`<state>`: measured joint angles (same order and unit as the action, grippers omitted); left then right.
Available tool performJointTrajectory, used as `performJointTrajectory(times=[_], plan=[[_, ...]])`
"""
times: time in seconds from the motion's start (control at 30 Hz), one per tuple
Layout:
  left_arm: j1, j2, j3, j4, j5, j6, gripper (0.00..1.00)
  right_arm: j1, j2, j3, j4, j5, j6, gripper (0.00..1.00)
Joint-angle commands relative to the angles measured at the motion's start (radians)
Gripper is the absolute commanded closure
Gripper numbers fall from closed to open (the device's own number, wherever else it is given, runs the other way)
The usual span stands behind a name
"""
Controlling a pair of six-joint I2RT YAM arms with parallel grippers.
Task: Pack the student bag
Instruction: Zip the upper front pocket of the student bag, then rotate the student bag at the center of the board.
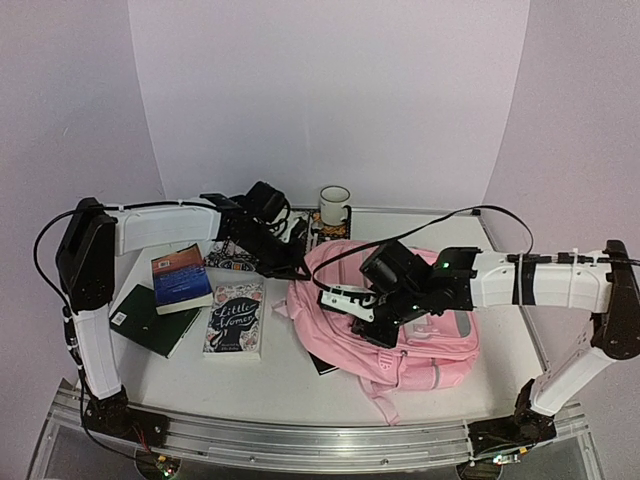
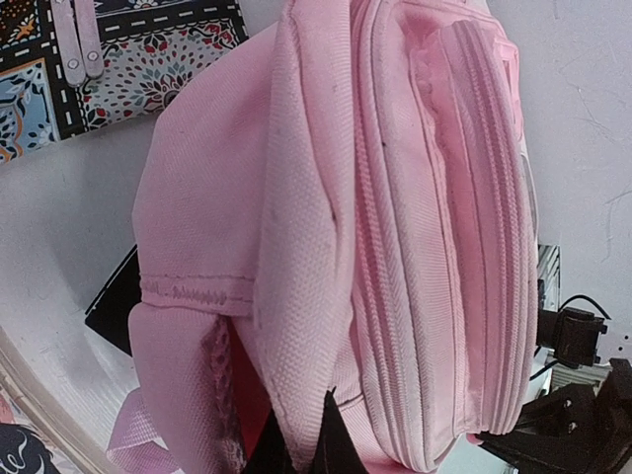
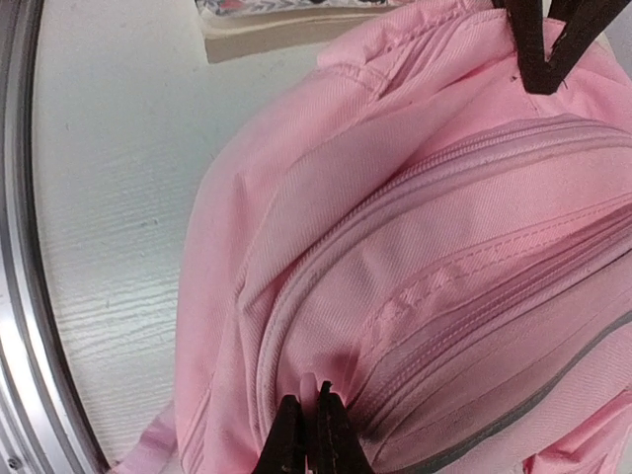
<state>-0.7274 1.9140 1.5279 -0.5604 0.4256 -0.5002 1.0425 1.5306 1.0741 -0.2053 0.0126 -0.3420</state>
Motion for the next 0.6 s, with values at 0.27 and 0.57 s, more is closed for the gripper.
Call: performJointTrajectory(times=[0.27, 0.57], plan=[[0.120, 0.028, 0.053, 0.035, -0.134, 0.023, 1.00, 0.050, 0.067, -0.004, -0.405, 0.305, -0.071, 0.97], [0.103, -0.049, -0.110, 0.152, -0.080, -0.065, 1.00, 0.049, -0.008, -0.006, -0.158, 0.145, 0.141, 0.61]])
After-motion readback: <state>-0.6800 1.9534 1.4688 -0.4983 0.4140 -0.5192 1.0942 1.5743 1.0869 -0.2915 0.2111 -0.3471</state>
